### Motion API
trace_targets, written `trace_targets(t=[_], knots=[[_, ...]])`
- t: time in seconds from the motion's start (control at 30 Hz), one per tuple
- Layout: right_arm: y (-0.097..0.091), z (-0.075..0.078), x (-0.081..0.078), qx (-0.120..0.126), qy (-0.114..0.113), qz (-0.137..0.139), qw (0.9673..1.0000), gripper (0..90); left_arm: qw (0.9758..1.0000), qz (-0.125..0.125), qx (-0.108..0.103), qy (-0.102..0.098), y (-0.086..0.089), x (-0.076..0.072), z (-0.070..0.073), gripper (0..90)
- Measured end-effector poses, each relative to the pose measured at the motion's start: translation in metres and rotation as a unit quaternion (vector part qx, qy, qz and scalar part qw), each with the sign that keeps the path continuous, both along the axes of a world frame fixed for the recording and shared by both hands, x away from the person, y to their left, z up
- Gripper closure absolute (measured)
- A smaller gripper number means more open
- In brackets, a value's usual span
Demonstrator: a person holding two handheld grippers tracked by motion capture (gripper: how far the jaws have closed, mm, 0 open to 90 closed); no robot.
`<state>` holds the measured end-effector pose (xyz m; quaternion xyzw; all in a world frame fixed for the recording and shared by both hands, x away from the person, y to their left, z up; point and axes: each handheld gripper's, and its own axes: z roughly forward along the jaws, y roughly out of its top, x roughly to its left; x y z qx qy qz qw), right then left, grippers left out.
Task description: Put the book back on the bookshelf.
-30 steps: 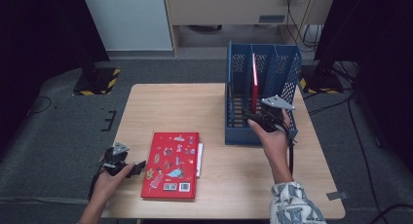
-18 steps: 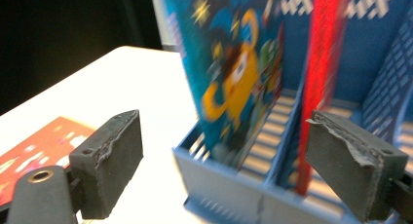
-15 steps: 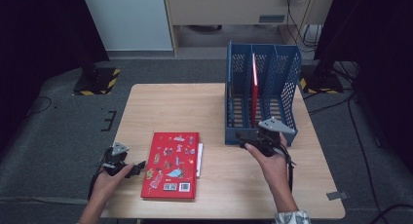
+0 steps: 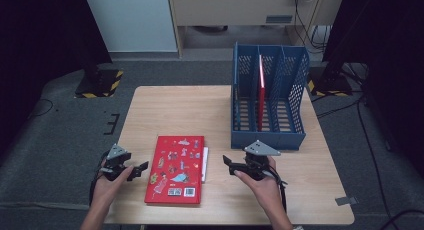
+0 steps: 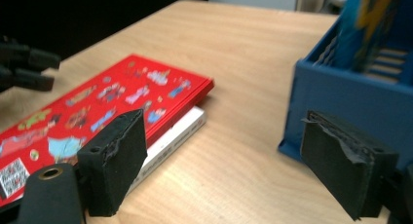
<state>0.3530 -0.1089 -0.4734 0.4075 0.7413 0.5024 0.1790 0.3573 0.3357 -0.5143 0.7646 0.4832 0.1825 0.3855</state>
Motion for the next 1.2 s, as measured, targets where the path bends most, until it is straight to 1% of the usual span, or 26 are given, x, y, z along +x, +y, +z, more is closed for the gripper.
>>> trace_targets(t=[0.07, 0.13, 0.17, 0.2, 0.3, 0.33, 0.47, 0.57, 0.73, 0.87, 0.93, 1.1, 1.2], knots=[[0.005, -0.004, 0.000, -0.003, 0.008, 0.003, 1.0000, 15.8, 0.9999, -0.010, 0.004, 0.004, -0.005, -0.002, 0.000, 12.3], [0.011, -0.008, -0.001, -0.005, 0.014, 0.013, 0.9998, 15.6, 0.9998, -0.016, 0.003, 0.009, -0.009, -0.003, 0.000, 11.8], [0.014, -0.009, -0.002, -0.011, 0.017, 0.019, 0.9996, 15.1, 0.9997, -0.021, 0.003, 0.011, -0.011, -0.004, -0.001, 11.8], [0.019, -0.012, -0.003, -0.017, 0.016, 0.025, 0.9994, 14.4, 0.9997, -0.024, 0.002, 0.010, -0.013, -0.004, 0.000, 11.7], [0.029, -0.016, -0.006, -0.024, 0.020, 0.040, 0.9987, 13.4, 0.9990, -0.043, 0.006, 0.009, -0.019, -0.004, -0.001, 11.0], [0.033, -0.018, -0.007, -0.025, 0.023, 0.045, 0.9984, 13.4, 0.9989, -0.046, 0.005, 0.009, -0.020, -0.004, -0.001, 10.7], [0.050, -0.027, -0.012, -0.040, 0.033, 0.077, 0.9957, 12.3, 0.9984, -0.056, 0.002, 0.008, -0.023, -0.004, -0.001, 9.5], [0.060, -0.031, -0.015, -0.045, 0.037, 0.091, 0.9941, 12.2, 0.9977, -0.065, 0.010, 0.012, -0.025, -0.004, -0.003, 8.8], [0.073, -0.038, -0.017, -0.053, 0.045, 0.109, 0.9916, 12.0, 0.9973, -0.070, 0.014, 0.014, -0.027, -0.004, -0.004, 7.6], [0.078, -0.041, -0.020, -0.052, 0.049, 0.125, 0.9895, 10.7, 0.9970, -0.075, 0.015, 0.014, -0.029, -0.003, -0.005, 7.6], [0.080, -0.042, -0.021, -0.056, 0.051, 0.132, 0.9883, 10.5, 0.9969, -0.076, 0.017, 0.013, -0.030, -0.003, -0.005, 7.6], [0.085, -0.047, -0.023, -0.062, 0.055, 0.140, 0.9867, 10.4, 0.9971, -0.074, 0.015, 0.008, -0.030, -0.003, -0.004, 6.8], [0.088, -0.050, -0.024, -0.071, 0.057, 0.145, 0.9852, 10.2, 0.9969, -0.077, 0.015, 0.006, -0.030, -0.003, -0.003, 6.3]])
